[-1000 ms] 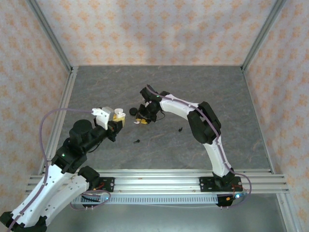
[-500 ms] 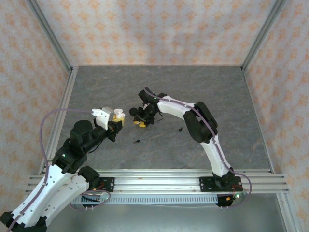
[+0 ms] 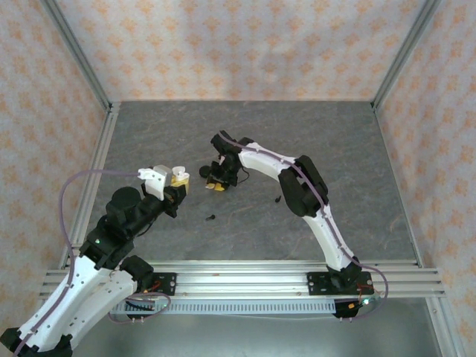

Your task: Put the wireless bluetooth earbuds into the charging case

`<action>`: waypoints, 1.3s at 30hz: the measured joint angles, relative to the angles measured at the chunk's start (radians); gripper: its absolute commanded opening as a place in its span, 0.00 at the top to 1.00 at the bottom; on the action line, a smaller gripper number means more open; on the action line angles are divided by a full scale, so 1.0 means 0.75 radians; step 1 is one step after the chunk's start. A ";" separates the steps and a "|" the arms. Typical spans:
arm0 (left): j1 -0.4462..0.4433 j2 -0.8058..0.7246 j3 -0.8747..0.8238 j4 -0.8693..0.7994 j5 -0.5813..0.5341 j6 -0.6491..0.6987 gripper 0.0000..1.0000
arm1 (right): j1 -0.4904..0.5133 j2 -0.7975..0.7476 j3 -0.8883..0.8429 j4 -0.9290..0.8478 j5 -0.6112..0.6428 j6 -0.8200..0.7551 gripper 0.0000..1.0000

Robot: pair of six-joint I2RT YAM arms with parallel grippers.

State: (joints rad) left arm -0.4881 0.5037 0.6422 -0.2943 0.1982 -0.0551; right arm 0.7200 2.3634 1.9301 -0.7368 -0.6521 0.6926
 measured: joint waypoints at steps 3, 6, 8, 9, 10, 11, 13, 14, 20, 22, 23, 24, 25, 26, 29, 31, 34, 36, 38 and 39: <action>0.000 -0.004 -0.001 0.001 -0.003 0.000 1.00 | -0.020 0.010 0.051 -0.049 0.034 -0.038 0.78; 0.000 -0.006 -0.001 0.001 -0.004 0.000 1.00 | -0.032 0.031 0.119 -0.087 0.062 -0.075 0.80; 0.000 -0.006 -0.001 0.000 -0.007 0.000 1.00 | -0.037 0.050 0.171 -0.117 0.078 -0.108 0.82; 0.000 -0.005 -0.001 0.000 -0.007 -0.001 1.00 | -0.037 0.061 0.196 -0.137 0.082 -0.125 0.83; 0.000 -0.005 -0.001 0.000 -0.007 -0.001 1.00 | -0.036 0.070 0.219 -0.147 0.083 -0.141 0.84; 0.000 -0.005 -0.001 0.001 -0.007 -0.001 1.00 | -0.036 0.081 0.249 -0.168 0.087 -0.164 0.85; 0.000 -0.005 -0.001 0.000 -0.007 -0.001 1.00 | -0.036 0.095 0.289 -0.197 0.089 -0.203 0.87; 0.000 -0.003 -0.001 0.001 -0.007 -0.001 1.00 | -0.036 0.105 0.320 -0.227 0.093 -0.234 0.87; 0.000 0.018 -0.001 0.001 -0.007 -0.001 1.00 | -0.036 0.150 0.467 -0.381 0.117 -0.402 0.86; 0.000 0.022 -0.001 0.001 -0.007 -0.001 1.00 | -0.036 0.150 0.474 -0.436 0.125 -0.469 0.86; 0.000 0.024 -0.001 0.001 -0.006 -0.001 1.00 | -0.036 0.150 0.474 -0.468 0.133 -0.509 0.86; 0.000 0.024 -0.001 0.001 -0.005 -0.003 1.00 | -0.036 0.150 0.474 -0.503 0.143 -0.549 0.86; 0.000 0.026 -0.001 0.001 -0.004 -0.006 1.00 | -0.036 0.150 0.474 -0.537 0.152 -0.590 0.86; 0.000 0.027 -0.001 0.001 -0.001 -0.009 1.00 | -0.036 0.150 0.468 -0.568 0.163 -0.636 0.86; 0.000 0.032 -0.001 0.001 0.004 -0.010 1.00 | -0.036 0.136 0.403 -0.639 0.192 -0.775 0.86; 0.000 0.034 -0.001 0.001 0.005 -0.011 1.00 | -0.037 0.106 0.303 -0.655 0.190 -0.841 0.86; 0.000 0.041 -0.001 0.002 0.008 -0.012 1.00 | -0.040 0.049 0.221 -0.692 0.194 -0.918 0.84; 0.000 0.045 -0.001 0.002 0.012 -0.018 1.00 | -0.040 0.046 0.213 -0.710 0.209 -0.952 0.82; 0.000 0.053 -0.001 0.005 0.018 -0.021 1.00 | -0.040 0.047 0.211 -0.721 0.235 -0.975 0.81; 0.000 0.057 -0.001 0.006 0.022 -0.022 1.00 | -0.040 0.047 0.214 -0.728 0.249 -0.976 0.78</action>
State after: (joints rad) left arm -0.4881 0.5465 0.6418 -0.2901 0.2146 -0.0719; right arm 0.6903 2.3985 2.0907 -1.2831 -0.4656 -0.0395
